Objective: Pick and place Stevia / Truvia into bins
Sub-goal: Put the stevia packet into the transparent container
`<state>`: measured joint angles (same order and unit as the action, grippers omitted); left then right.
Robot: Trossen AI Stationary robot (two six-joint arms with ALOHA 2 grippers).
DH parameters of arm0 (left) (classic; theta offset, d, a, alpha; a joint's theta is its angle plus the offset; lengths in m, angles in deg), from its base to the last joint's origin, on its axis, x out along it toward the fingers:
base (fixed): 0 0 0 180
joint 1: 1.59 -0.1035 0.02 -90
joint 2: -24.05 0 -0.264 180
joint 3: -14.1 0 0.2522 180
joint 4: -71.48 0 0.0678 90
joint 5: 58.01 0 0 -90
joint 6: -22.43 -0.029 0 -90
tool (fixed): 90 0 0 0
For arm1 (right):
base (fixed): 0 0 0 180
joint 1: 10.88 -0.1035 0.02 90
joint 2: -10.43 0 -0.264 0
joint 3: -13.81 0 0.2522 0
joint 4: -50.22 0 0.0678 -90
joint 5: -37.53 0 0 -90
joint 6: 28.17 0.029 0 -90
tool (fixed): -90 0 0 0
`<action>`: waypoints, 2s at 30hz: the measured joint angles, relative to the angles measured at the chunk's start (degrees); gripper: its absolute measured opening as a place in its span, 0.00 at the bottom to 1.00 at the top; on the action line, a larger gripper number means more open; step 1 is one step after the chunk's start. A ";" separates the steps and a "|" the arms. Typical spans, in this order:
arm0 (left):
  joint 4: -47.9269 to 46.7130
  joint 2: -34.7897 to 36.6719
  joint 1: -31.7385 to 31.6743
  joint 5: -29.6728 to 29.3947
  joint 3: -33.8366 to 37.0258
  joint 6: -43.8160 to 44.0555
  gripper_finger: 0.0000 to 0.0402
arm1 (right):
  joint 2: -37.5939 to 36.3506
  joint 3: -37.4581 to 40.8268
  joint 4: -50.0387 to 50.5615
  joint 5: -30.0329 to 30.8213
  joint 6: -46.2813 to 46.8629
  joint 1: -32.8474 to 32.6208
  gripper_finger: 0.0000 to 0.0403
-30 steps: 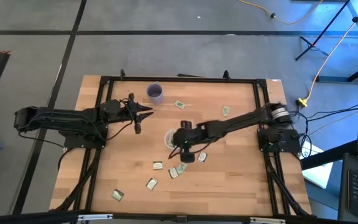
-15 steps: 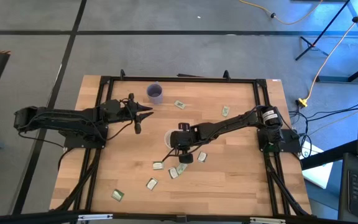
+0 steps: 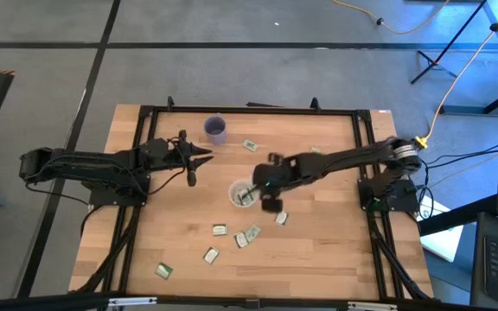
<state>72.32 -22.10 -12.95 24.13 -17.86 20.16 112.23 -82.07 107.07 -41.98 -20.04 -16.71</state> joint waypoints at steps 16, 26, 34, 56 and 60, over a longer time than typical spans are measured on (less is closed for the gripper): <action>-0.80 -0.06 0.04 0.00 0.00 1.05 0.21 | -20.73 27.54 1.25 7.51 15.40 15.85 0.27; -0.72 -0.06 0.04 0.00 0.00 1.05 0.21 | -20.20 38.35 -6.70 6.32 18.88 25.66 0.27; -0.72 -0.06 0.04 0.00 0.00 1.05 0.21 | -20.13 43.09 -12.12 3.33 18.57 28.01 0.27; -0.68 -0.06 -0.02 -0.02 0.00 1.05 0.21 | -17.05 50.17 -22.42 3.34 17.09 30.63 0.21; -0.68 -0.06 -0.02 -0.02 0.00 1.04 0.21 | -16.88 50.20 -22.65 3.44 17.10 30.65 0.13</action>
<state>71.64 -22.16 -12.97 24.11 -17.86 21.20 95.35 -31.87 84.42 -38.54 -2.94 13.94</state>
